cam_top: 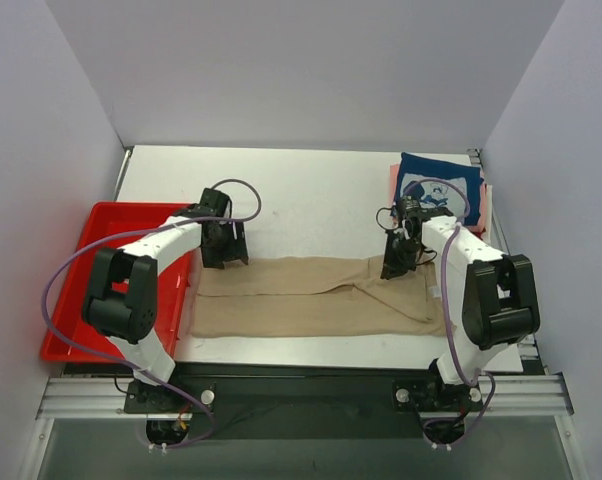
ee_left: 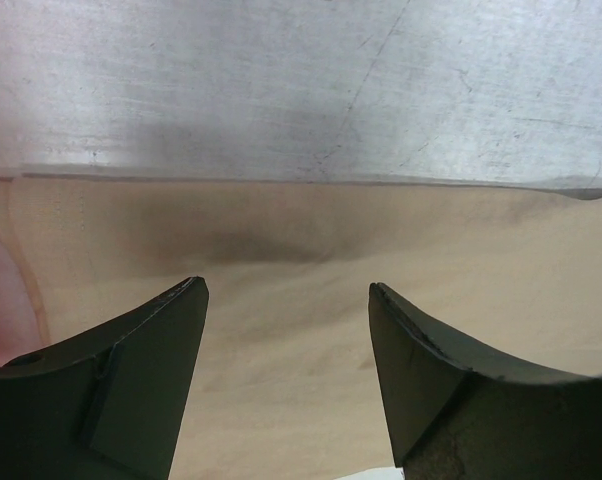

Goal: Fold and stack the t-shirts
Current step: Fold the other side of the tshirt into a rectangle

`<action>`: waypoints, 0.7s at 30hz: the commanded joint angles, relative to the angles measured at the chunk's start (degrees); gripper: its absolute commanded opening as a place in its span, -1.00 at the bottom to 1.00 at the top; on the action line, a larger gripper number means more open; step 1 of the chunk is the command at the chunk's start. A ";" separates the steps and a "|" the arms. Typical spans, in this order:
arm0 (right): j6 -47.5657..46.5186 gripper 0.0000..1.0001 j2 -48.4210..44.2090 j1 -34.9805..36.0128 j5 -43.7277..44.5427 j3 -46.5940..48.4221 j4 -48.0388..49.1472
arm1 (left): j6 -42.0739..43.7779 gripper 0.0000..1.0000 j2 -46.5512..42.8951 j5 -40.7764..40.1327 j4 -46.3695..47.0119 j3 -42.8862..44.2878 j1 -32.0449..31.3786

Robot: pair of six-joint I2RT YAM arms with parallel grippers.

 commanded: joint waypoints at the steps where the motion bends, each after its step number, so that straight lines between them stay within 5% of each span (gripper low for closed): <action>1: -1.64 -1.00 -4.56 1.23 0.32 -0.59 -5.94 | 0.31 0.52 -2.81 -1.09 0.49 -0.59 0.69; 21: 4.68 -1.00 -12.47 11.52 -4.34 -7.80 -9.02 | 0.57 0.53 -2.98 0.05 1.63 -3.93 1.04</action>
